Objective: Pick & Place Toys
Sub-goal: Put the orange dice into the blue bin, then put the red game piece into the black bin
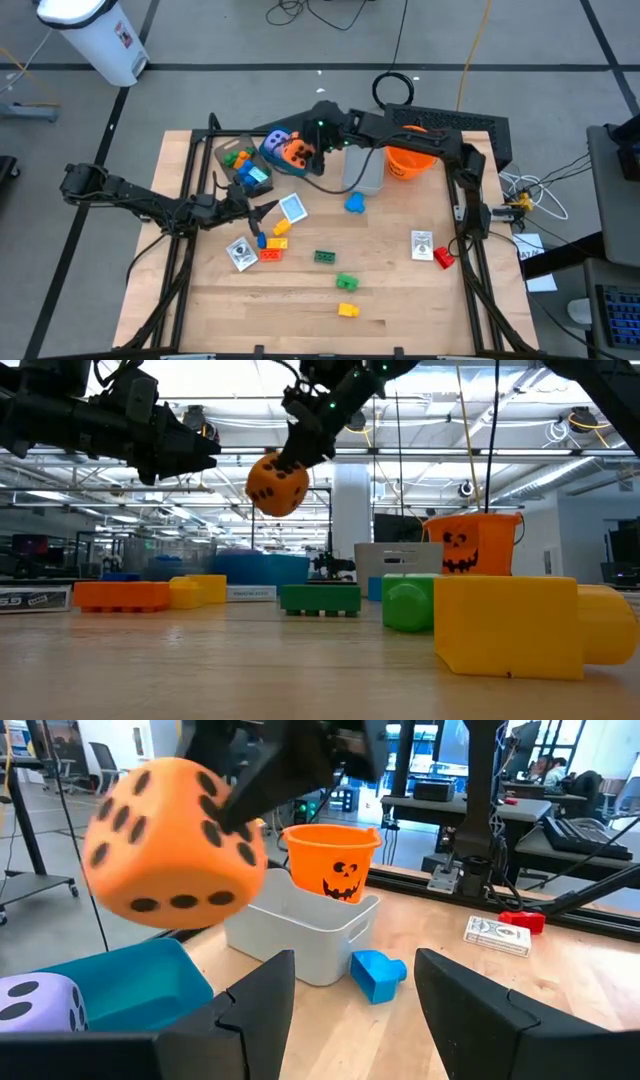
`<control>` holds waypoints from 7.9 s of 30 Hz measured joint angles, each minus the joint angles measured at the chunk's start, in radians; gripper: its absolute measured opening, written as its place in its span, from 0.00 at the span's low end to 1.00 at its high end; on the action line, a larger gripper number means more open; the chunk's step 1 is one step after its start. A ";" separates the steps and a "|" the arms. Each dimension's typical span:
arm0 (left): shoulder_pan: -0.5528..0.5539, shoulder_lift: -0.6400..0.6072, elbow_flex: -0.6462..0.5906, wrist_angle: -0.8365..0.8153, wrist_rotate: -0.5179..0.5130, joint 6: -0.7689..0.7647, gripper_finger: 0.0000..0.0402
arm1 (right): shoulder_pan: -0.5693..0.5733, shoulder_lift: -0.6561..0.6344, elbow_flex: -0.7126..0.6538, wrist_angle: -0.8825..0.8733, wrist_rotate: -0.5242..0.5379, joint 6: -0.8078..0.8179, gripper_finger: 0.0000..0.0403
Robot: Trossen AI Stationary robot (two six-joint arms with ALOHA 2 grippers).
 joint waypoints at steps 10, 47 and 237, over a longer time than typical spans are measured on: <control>0.000 0.000 0.000 0.003 0.000 0.000 0.54 | -0.046 0.066 0.005 0.052 -0.002 0.028 0.64; 0.001 0.000 0.000 0.010 -0.002 0.012 0.54 | -0.090 0.186 0.002 0.068 -0.052 0.072 0.64; 0.000 0.000 0.000 -0.013 0.000 0.019 0.54 | 0.817 -0.686 -1.346 -0.440 -0.215 1.359 0.81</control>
